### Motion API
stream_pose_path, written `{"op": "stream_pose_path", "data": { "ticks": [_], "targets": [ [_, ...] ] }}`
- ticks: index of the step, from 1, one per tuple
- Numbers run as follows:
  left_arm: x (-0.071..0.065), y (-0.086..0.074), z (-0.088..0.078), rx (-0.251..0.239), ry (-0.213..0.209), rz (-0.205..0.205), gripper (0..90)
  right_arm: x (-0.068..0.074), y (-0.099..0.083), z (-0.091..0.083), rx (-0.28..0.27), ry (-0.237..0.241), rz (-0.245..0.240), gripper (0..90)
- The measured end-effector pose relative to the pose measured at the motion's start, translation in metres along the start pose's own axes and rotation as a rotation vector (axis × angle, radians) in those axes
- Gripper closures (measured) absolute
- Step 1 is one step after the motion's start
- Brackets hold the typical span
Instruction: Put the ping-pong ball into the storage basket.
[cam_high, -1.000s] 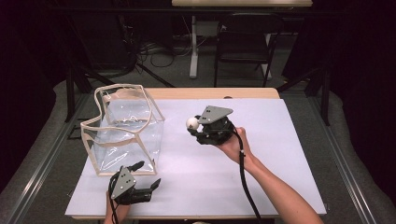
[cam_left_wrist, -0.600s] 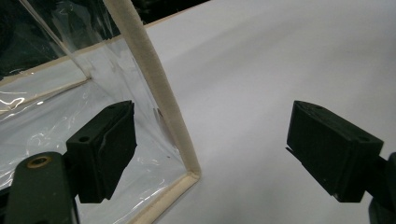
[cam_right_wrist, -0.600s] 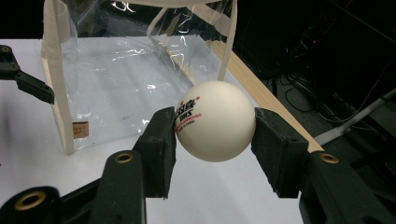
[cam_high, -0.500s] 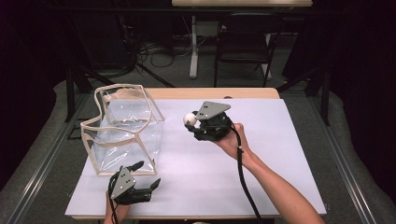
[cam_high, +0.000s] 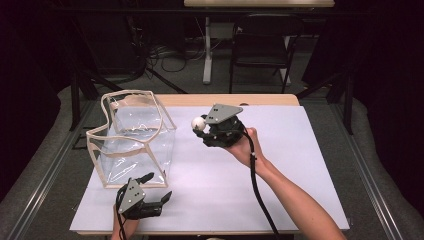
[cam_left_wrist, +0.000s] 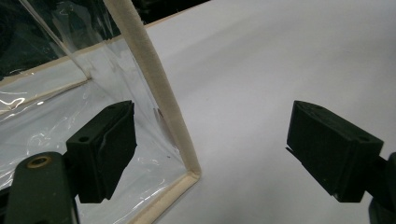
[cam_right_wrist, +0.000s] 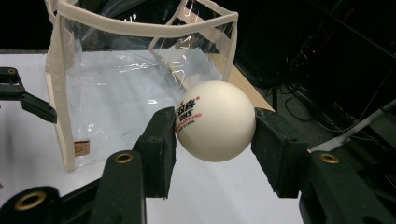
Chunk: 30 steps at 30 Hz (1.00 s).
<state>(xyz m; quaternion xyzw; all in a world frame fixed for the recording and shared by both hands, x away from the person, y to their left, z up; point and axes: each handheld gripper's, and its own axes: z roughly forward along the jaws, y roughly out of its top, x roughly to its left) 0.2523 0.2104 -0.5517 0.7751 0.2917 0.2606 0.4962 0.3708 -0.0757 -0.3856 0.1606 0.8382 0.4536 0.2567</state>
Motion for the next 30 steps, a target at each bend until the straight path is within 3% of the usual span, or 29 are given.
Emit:
{"op": "stream_pose_path", "data": {
  "ticks": [30],
  "targets": [
    [0.000,0.000,0.002,0.002,-0.004,0.003,16.1,-0.005,0.013,0.010,-0.004,0.006,0.005,50.6]
  ]
}}
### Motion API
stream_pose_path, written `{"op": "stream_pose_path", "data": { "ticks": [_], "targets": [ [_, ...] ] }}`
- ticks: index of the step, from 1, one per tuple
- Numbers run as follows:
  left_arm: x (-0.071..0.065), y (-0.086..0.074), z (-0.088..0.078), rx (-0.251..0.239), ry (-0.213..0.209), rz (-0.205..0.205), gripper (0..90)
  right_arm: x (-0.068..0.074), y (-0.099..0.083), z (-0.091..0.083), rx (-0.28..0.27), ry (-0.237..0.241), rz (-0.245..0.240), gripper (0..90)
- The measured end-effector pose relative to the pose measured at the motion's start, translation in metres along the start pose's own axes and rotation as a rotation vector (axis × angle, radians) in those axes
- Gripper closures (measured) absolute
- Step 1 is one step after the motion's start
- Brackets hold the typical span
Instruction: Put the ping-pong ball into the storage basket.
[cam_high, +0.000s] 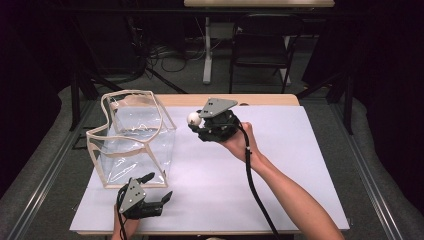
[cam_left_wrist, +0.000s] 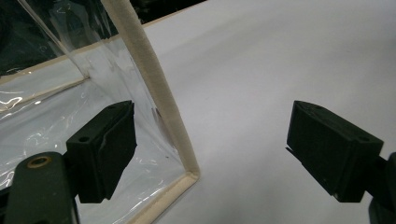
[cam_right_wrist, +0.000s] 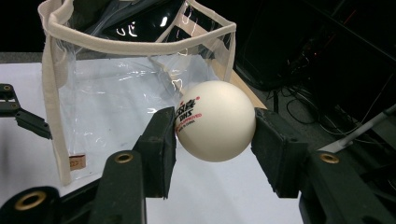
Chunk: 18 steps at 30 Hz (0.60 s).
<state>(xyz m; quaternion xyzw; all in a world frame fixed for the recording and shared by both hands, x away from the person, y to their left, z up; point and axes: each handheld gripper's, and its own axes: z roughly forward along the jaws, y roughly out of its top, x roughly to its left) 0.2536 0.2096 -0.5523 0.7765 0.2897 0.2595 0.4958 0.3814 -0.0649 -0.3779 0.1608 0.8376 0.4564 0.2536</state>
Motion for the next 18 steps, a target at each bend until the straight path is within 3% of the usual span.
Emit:
{"op": "stream_pose_path", "data": {
  "ticks": [18],
  "targets": [
    [-0.0004,0.0000,-0.0007,0.000,0.001,0.000,16.1,-0.0031,0.0103,0.0041,-0.004,-0.009,-0.009,50.7]
  ]
}}
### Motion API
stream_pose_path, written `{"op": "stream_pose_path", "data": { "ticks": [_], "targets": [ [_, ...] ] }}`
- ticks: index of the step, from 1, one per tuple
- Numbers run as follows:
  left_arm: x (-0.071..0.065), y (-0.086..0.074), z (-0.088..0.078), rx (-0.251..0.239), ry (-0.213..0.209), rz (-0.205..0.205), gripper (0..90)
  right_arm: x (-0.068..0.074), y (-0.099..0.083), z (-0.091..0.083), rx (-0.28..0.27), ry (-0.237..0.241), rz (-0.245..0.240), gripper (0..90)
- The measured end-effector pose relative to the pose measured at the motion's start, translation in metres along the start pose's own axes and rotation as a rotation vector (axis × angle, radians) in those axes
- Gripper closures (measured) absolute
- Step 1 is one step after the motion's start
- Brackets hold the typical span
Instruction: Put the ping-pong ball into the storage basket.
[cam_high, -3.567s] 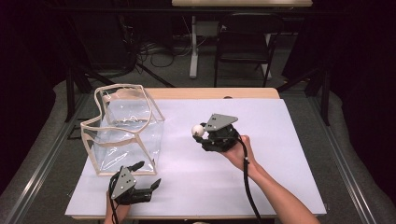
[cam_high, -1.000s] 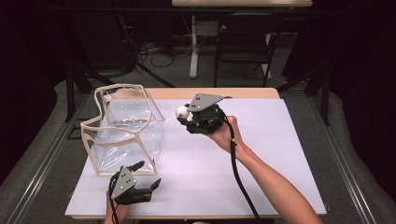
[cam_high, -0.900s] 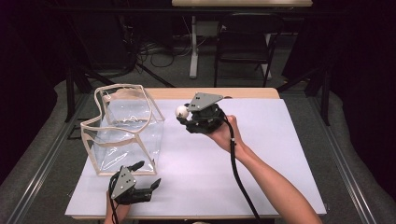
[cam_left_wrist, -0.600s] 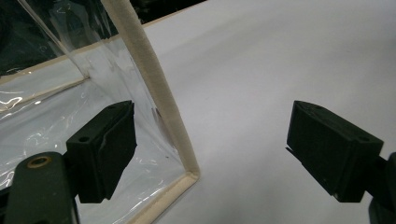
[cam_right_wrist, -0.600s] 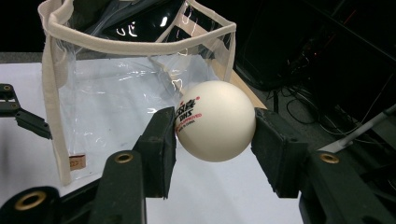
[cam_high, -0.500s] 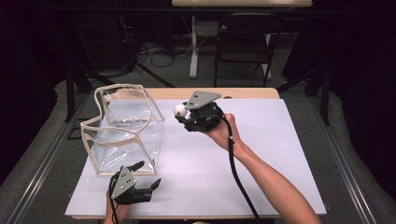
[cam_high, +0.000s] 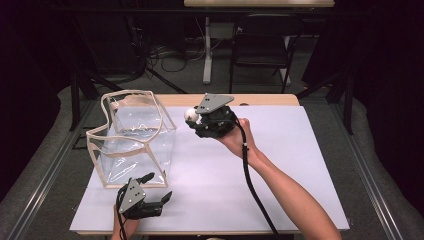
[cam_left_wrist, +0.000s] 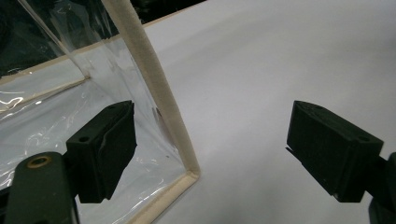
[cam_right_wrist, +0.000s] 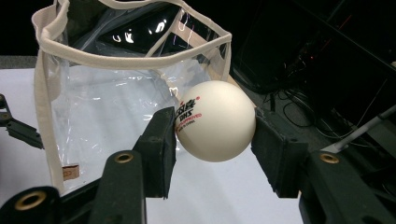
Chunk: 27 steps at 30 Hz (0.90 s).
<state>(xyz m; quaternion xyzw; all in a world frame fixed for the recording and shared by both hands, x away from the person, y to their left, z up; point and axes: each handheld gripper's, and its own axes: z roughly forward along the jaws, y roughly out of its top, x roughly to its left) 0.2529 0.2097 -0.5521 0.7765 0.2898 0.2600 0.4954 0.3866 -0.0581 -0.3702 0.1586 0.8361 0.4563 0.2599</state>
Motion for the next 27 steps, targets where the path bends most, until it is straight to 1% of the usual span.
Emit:
{"op": "stream_pose_path", "data": {
  "ticks": [7,17,24,27],
  "targets": [
    [0.000,0.000,0.000,0.002,-0.001,0.002,16.1,-0.001,0.001,0.002,0.003,-0.002,0.001,50.6],
    [0.000,0.000,0.000,0.000,-0.005,0.001,16.1,-0.002,0.005,0.002,-0.007,0.007,0.006,50.6],
    [0.000,0.000,0.000,0.000,0.000,-0.001,16.1,-0.002,0.011,0.004,-0.008,0.009,0.003,50.6],
    [0.000,0.000,0.000,0.002,-0.001,0.000,16.1,-0.002,0.014,0.004,-0.007,0.004,-0.008,50.7]
  ]
}}
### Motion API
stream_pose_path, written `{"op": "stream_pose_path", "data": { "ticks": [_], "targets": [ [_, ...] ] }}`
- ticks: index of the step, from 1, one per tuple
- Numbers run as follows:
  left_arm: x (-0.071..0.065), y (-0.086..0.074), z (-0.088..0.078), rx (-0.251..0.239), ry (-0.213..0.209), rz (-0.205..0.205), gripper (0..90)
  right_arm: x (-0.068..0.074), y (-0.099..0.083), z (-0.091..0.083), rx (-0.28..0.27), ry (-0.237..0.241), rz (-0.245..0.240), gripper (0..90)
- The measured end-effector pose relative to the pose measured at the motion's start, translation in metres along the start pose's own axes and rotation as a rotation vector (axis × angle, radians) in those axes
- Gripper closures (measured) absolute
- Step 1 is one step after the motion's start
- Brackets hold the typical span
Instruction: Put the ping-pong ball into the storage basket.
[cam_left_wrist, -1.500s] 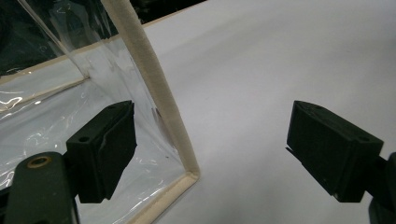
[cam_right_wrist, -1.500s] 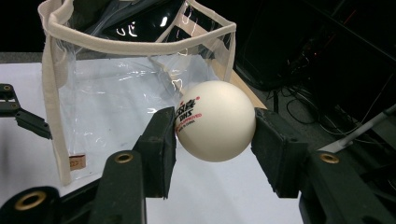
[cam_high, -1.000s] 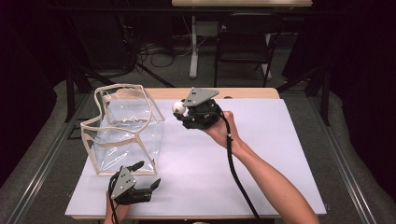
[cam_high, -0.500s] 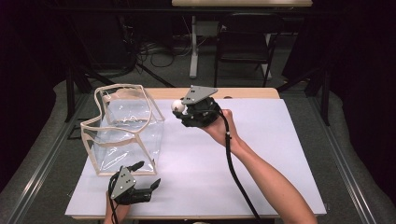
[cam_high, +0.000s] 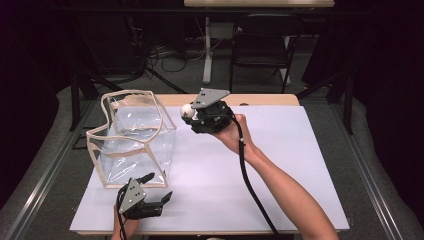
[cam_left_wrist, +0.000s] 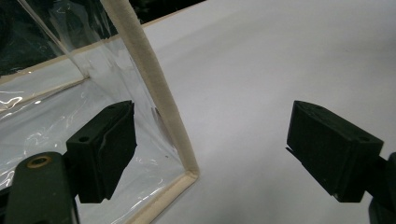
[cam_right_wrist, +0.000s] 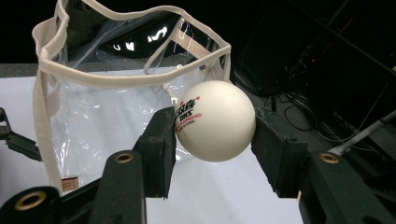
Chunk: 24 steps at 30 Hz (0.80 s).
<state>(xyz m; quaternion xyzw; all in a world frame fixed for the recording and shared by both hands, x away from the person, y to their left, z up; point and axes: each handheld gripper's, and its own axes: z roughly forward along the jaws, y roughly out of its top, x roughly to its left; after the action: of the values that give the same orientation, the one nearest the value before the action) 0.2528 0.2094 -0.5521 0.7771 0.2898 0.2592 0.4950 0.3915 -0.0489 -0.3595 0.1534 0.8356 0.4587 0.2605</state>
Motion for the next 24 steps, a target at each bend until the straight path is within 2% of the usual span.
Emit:
{"op": "stream_pose_path", "data": {
  "ticks": [10,24],
  "targets": [
    [0.000,0.000,0.000,0.000,0.000,0.000,16.1,-0.001,0.007,0.004,0.006,0.000,-0.002,50.6],
    [0.000,0.000,-0.001,-0.002,0.000,-0.001,16.1,-0.004,0.025,0.015,0.021,0.006,-0.019,50.6]
  ]
}}
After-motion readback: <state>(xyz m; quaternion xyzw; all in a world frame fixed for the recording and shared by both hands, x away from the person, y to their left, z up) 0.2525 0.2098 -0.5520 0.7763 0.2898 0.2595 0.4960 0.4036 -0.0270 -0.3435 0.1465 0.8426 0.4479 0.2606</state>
